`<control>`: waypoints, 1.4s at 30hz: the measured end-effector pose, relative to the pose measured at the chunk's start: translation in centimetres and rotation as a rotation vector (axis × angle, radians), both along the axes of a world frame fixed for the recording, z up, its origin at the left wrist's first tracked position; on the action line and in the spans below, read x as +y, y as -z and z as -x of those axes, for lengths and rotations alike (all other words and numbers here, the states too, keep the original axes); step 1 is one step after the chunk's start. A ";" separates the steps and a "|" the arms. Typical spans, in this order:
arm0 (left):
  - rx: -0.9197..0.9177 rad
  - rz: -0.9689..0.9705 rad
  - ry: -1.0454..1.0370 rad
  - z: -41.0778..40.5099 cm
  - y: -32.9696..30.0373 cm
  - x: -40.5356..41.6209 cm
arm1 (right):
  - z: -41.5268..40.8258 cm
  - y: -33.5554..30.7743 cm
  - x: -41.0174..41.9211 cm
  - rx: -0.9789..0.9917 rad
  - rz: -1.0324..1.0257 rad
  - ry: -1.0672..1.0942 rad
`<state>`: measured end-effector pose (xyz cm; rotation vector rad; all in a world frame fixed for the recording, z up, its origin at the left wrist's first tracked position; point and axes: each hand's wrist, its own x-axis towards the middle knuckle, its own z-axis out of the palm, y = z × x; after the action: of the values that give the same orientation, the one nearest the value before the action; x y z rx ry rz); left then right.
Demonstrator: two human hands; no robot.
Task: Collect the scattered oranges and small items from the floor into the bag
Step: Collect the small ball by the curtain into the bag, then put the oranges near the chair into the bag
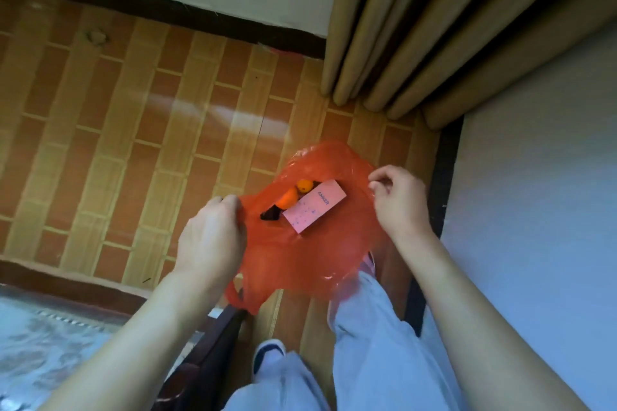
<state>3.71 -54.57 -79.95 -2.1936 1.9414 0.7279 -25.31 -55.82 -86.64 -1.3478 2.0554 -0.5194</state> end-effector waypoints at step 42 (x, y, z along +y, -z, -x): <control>0.294 0.249 -0.793 -7.5 -47.1 -2.3 | -13.0 -52.5 -11.9 -0.135 0.014 -0.559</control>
<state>11.19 -56.86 -32.85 -3.2063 1.2449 0.9785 -12.31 -67.75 -34.12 -1.7532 1.4761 -0.3606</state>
